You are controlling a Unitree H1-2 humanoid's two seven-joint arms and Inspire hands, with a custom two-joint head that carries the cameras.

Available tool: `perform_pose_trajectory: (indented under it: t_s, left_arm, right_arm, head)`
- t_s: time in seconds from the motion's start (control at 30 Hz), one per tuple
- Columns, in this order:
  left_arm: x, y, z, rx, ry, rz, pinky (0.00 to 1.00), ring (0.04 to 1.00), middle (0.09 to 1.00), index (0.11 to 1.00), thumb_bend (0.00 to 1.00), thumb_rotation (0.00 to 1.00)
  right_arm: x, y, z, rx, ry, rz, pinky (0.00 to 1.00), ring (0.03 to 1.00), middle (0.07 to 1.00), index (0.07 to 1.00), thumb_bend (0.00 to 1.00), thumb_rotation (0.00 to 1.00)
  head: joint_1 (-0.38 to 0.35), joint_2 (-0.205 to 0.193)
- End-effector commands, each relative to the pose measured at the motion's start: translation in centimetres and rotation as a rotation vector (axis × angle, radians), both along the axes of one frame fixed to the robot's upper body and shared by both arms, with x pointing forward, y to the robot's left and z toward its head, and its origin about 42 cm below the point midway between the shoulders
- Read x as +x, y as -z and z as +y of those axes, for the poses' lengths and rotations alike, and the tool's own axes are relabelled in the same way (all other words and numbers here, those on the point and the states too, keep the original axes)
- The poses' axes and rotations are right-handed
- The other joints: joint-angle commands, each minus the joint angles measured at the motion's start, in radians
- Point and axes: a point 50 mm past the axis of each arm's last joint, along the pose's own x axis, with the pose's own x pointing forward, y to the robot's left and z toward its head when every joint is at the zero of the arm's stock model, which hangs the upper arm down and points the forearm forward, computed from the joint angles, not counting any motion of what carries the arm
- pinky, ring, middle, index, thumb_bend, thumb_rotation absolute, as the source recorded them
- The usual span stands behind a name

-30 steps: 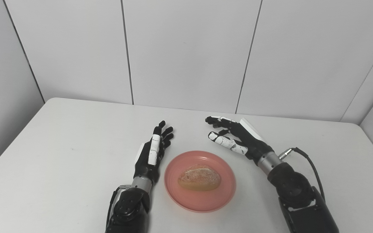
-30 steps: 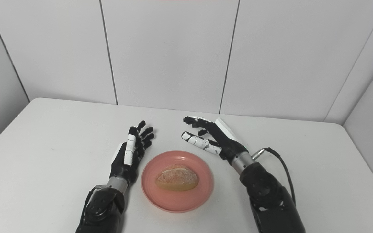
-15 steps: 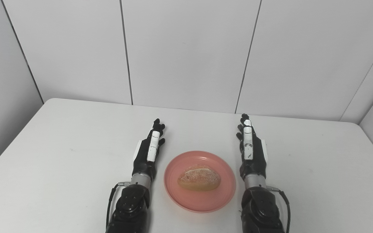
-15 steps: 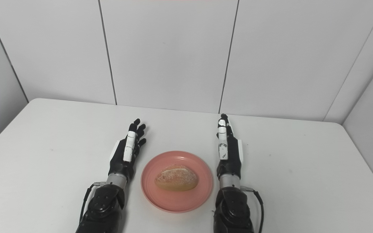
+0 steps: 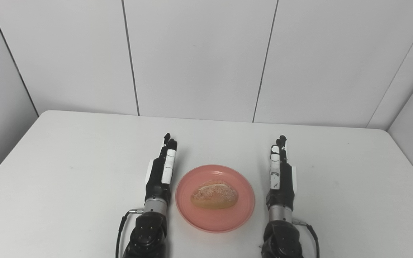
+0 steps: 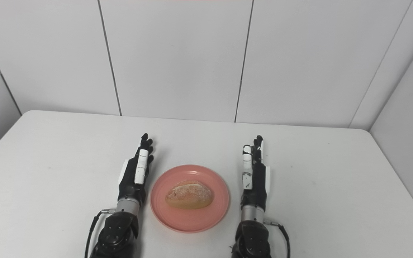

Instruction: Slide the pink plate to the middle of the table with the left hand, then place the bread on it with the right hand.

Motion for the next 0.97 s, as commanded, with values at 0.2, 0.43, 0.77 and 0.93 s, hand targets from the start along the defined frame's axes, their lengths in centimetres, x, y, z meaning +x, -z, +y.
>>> perform_pose_trajectory:
  t_s: [0.2, 0.43, 0.77, 0.93]
  left_arm:
    - [-0.2, -2.1, -1.8, -0.048, -0.027, -0.086, 1.00, 1.000, 1.000, 1.000, 0.94, 1.00]
    - [-0.4, -2.0, -2.1, -0.062, -0.038, -0.083, 1.00, 1.000, 1.000, 1.000, 0.94, 1.00]
    - [-0.2, -2.1, -2.1, -0.070, -0.042, -0.077, 1.00, 1.000, 1.000, 1.000, 0.91, 1.00]
    - [-0.2, -2.2, -2.0, -0.061, -0.039, -0.078, 1.00, 1.000, 1.000, 1.000, 0.90, 1.00]
  right_arm:
    - [-0.3, 0.6, -1.0, -0.084, -0.014, -0.027, 1.00, 0.990, 0.919, 0.917, 0.80, 1.00]
    - [-0.6, 1.4, -1.7, -0.054, -0.049, 0.010, 1.00, 0.959, 0.899, 0.899, 0.81, 1.00]
    - [-0.6, 1.2, -1.9, 0.006, -0.060, 0.100, 1.00, 0.938, 0.906, 0.902, 0.81, 1.00]
    - [-0.6, 0.8, -1.8, 0.099, -0.069, 0.153, 1.00, 0.954, 0.928, 0.920, 0.79, 1.00]
  head:
    - [0.005, 0.015]
    - [0.013, 0.016]
    - [0.016, 0.013]
    - [0.016, 0.013]
